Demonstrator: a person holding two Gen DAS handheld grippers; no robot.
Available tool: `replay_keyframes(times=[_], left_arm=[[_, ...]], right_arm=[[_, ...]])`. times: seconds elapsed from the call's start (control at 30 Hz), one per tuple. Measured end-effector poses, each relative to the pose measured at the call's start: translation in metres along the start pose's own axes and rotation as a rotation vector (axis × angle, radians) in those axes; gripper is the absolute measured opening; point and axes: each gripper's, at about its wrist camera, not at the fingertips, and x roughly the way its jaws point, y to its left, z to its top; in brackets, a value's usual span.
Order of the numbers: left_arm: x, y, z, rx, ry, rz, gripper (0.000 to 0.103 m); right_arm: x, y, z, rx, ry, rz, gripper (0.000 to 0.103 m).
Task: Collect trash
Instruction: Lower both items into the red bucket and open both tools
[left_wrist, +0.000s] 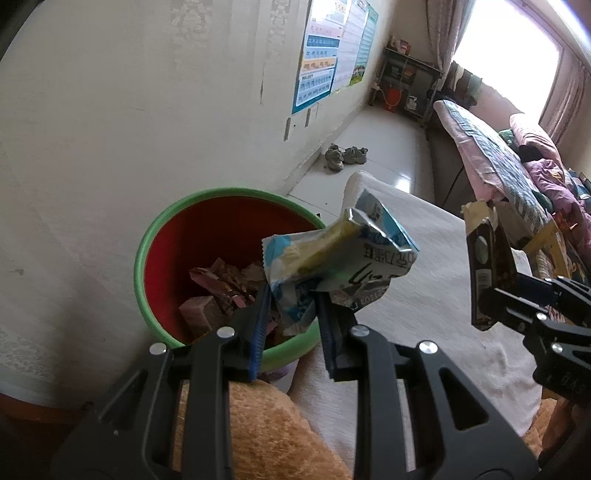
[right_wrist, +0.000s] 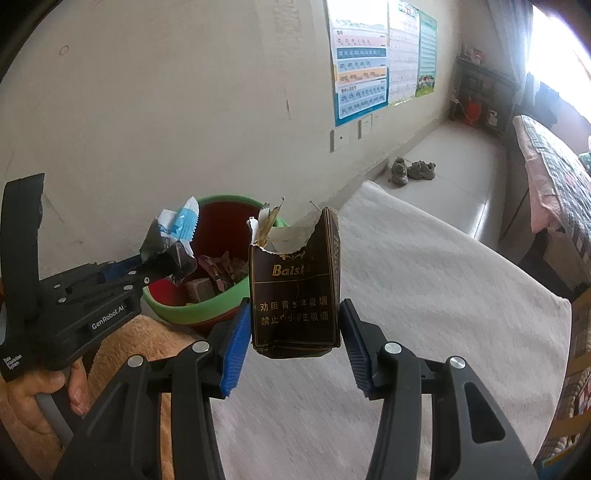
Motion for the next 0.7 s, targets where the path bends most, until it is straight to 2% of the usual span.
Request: replay_keyframes(times=[0.37,0.7], left_arm=[[0.004,0.026,0.006,-0.035,-0.01,0.039,0.024],[0.022,0.046,0.009,-0.07,0.018,0.054,0.024]], right_arm=[[0.018,0.011,0.013,-0.021,0.02,0.017,0.046],[0.034,0.02,0.019,-0.03,0.045,0.026,0.046]])
